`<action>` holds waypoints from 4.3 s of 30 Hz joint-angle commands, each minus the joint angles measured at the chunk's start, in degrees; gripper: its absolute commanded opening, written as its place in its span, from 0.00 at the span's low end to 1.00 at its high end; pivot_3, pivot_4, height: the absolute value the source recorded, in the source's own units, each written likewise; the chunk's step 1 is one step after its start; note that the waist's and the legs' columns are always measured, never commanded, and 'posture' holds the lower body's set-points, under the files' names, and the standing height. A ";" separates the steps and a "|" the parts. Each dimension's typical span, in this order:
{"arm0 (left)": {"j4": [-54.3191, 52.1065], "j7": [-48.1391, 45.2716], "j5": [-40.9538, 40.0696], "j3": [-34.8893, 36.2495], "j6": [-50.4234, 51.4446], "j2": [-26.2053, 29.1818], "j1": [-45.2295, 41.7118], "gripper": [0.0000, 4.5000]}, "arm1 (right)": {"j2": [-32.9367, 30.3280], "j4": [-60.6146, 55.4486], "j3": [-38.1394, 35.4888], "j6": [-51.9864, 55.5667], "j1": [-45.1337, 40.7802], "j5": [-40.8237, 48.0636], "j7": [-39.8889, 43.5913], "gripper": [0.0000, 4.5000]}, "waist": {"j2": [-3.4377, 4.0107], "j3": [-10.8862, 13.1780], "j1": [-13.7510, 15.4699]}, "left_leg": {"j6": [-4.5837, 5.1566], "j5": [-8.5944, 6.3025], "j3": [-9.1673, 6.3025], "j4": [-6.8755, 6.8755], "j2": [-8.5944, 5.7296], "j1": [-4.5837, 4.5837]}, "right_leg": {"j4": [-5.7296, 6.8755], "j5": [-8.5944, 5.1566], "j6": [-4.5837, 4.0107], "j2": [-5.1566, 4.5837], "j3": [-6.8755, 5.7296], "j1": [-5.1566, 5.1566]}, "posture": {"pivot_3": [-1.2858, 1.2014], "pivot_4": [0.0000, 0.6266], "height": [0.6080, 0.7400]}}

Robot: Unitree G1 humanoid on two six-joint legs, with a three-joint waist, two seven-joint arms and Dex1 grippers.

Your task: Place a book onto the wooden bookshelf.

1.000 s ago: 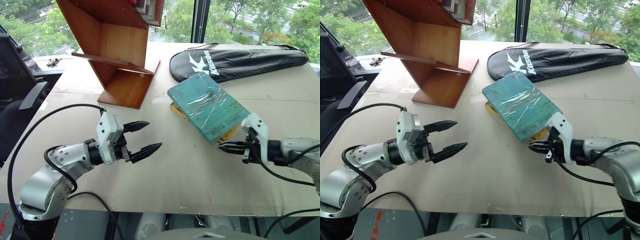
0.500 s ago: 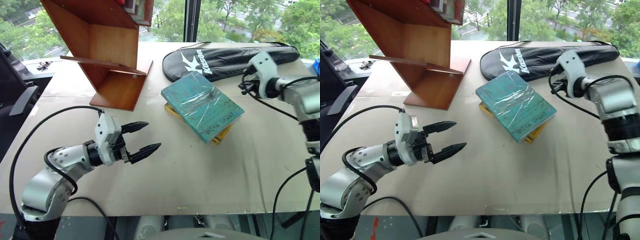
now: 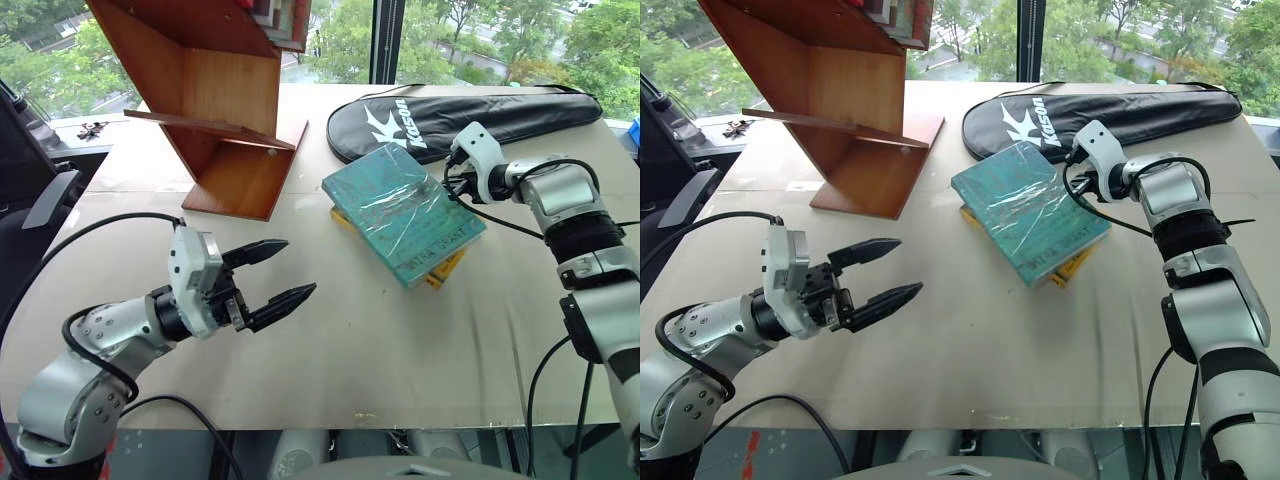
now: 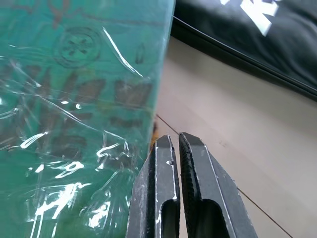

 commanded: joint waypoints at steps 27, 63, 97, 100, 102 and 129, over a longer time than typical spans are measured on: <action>39.88 34.12 -34.07 -3.24 43.14 -10.40 -31.42 1.00 | -18.10 -63.47 -49.66 -9.35 62.63 30.72 22.52 0.99 | -0.06 0.02 0.21 | 0.32 -0.18 -0.29 0.07 -0.03 1.20 | 0.05 0.02 0.05 0.05 -0.13 1.29 | 0.52 0.24 1.00; 42.22 15.15 -19.59 1.29 47.55 -22.57 -36.68 0.00 | -14.05 -71.83 -48.52 -8.95 68.38 39.41 6.53 1.00 | -0.23 0.04 0.14 | 0.00 0.00 -0.29 0.06 -0.04 0.90 | -0.07 0.00 0.06 0.06 -0.01 1.01 | 0.52 0.24 1.00; 76.11 -10.60 61.38 -29.20 -66.55 24.90 -75.55 0.00 | -3.77 -63.68 -44.70 -12.42 50.88 54.22 5.21 1.00 | -0.21 0.30 1.57 | 0.08 -0.03 0.03 0.09 -0.08 0.11 | -0.05 0.01 0.08 0.52 -0.05 0.17 | 0.52 0.24 1.00; 83.39 -6.45 67.81 -32.04 -69.82 23.37 -76.93 0.00 | -4.34 -63.50 -43.65 -12.24 50.37 53.78 5.32 1.00 | -0.36 0.30 1.72 | 0.08 -0.03 -0.01 0.12 -0.05 0.02 | -0.04 0.01 0.09 0.47 -0.12 0.12 | 0.52 0.24 1.00; 87.61 -2.33 73.37 -34.64 -70.89 23.03 -78.63 0.00 | -4.45 -63.34 -42.99 -12.16 49.87 54.01 4.97 1.00 | -0.37 0.26 1.82 | 0.11 -0.04 0.00 0.14 -0.07 0.05 | -0.01 0.01 0.09 0.46 -0.13 0.14 | 0.52 0.24 1.00; 4.86 2.44 -12.00 -3.19 15.54 12.44 -37.07 0.93 | -9.77 -58.06 -43.03 -11.14 52.90 50.37 8.74 1.00 | -0.26 0.20 0.71 | 0.08 -0.01 -0.27 0.33 0.01 -0.03 | 0.00 0.04 0.17 -0.02 -0.14 0.28 | 0.52 0.24 1.00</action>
